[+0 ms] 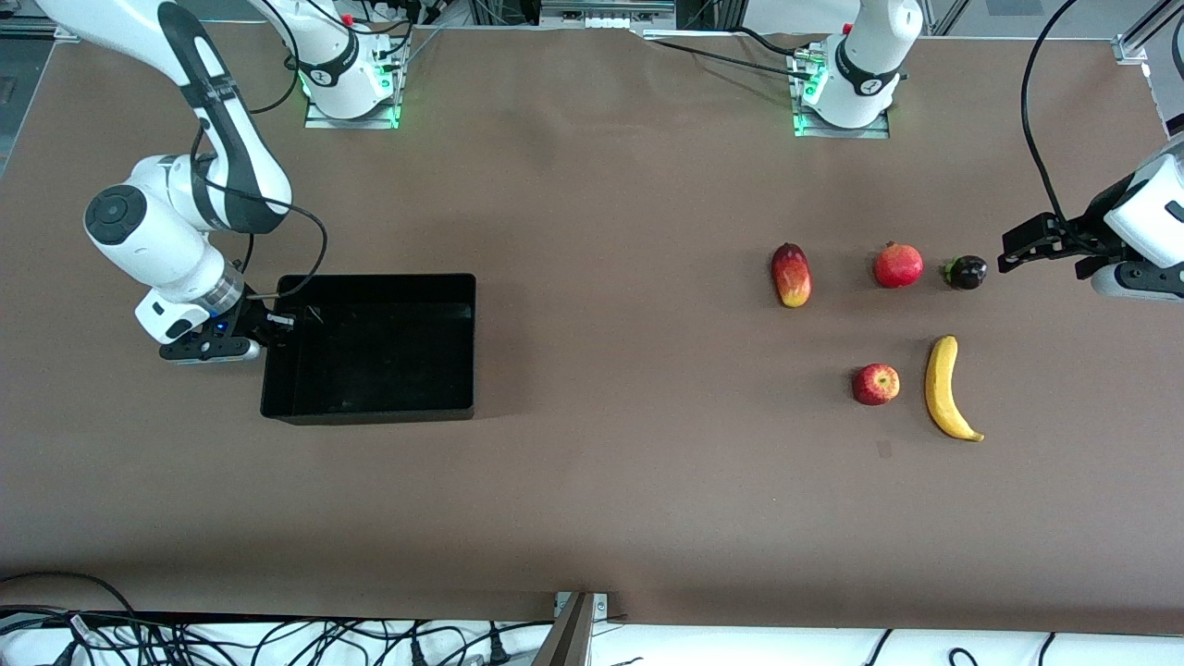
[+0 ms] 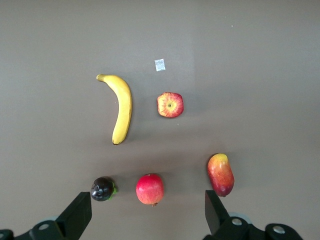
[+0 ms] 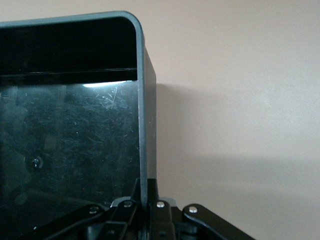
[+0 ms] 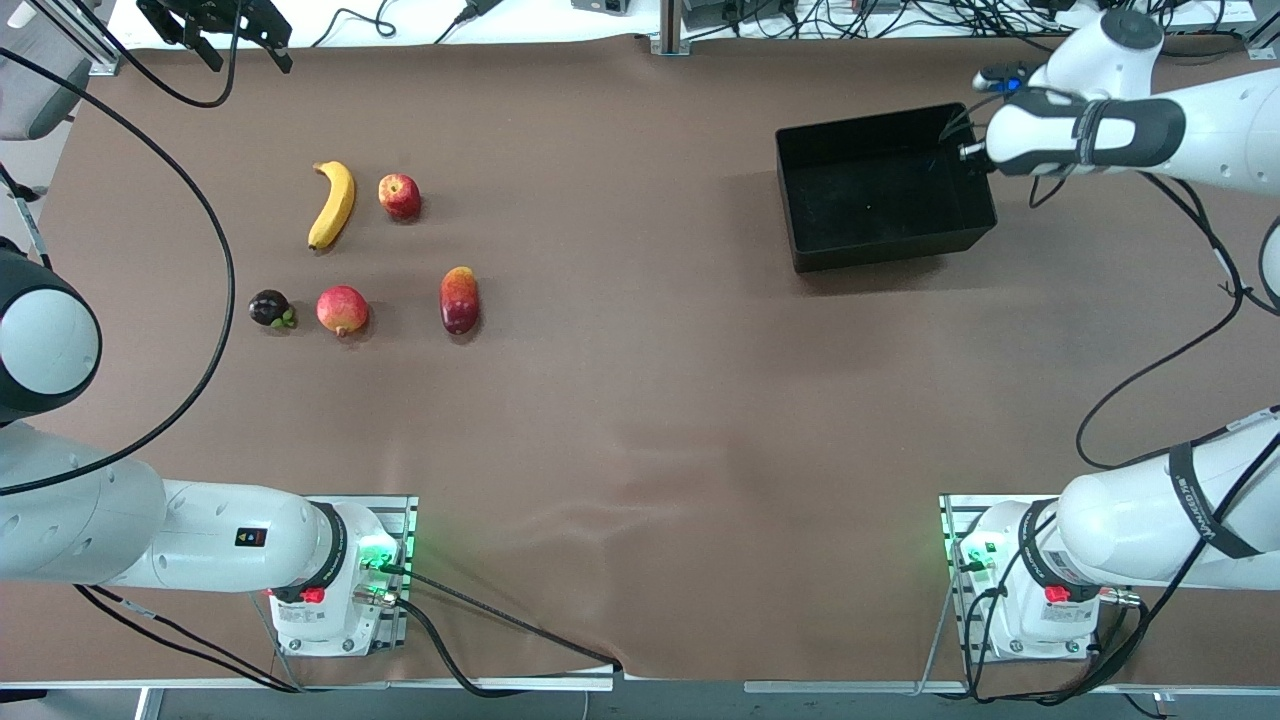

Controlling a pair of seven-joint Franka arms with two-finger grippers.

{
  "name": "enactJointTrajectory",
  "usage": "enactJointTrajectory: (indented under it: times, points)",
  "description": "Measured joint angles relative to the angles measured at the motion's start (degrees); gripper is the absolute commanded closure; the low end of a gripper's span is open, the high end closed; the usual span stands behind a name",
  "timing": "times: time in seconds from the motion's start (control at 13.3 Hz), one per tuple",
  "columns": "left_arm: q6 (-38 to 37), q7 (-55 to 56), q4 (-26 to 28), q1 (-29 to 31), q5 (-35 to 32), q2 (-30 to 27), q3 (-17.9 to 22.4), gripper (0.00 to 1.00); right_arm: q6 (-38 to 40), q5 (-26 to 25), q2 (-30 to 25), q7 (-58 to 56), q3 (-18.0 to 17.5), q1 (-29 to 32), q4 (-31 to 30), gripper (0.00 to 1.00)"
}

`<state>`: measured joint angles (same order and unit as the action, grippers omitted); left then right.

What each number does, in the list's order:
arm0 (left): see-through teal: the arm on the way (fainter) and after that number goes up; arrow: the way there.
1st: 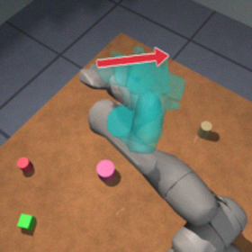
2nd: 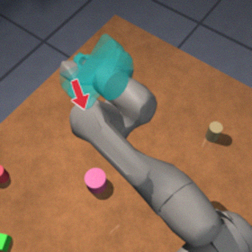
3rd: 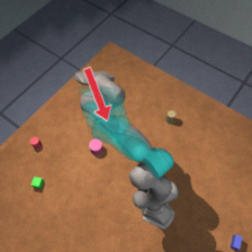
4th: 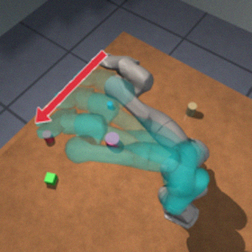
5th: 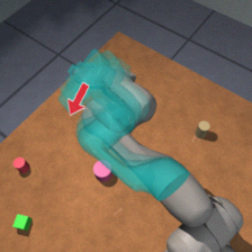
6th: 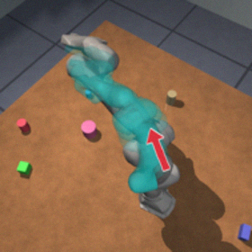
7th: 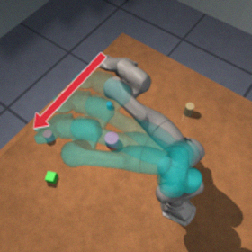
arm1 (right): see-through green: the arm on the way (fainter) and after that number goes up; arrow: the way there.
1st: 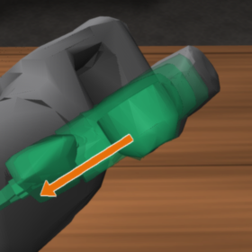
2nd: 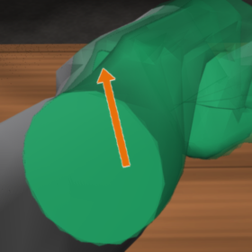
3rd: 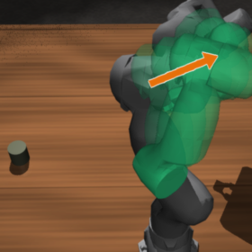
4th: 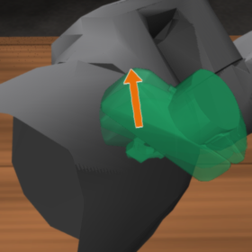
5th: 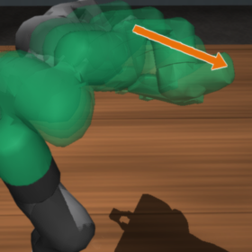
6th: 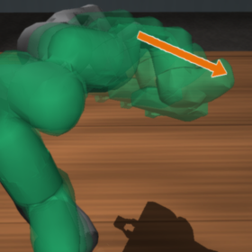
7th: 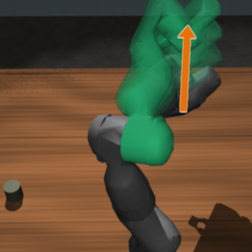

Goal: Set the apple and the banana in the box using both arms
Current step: 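Drag the black box with the right gripper toward the fruit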

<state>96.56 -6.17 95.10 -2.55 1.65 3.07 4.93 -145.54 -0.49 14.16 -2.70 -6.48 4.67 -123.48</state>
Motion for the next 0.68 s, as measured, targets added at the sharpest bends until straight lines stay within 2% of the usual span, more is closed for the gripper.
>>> enactJointTrajectory:
  times: [0.3, 0.53, 0.68]
  points:
    - [0.0, 0.0, 0.0, 0.0, 0.0, 0.0, 0.0, 0.00, 15.7, 2.9, -1.9, 3.1, -4.8, -1.6, 11.6, 1.00]
    - [0.0, 0.0, 0.0, -0.1, 0.0, 0.0, 0.1, 0.00, 17.1, 3.3, 0.1, 15.4, -5.8, -10.6, 16.4, 1.00]
    - [0.0, 0.0, 0.0, -0.1, 0.0, 0.1, 0.1, 0.00, 17.0, 3.1, 4.0, 24.1, -6.0, -17.8, 20.2, 1.00]
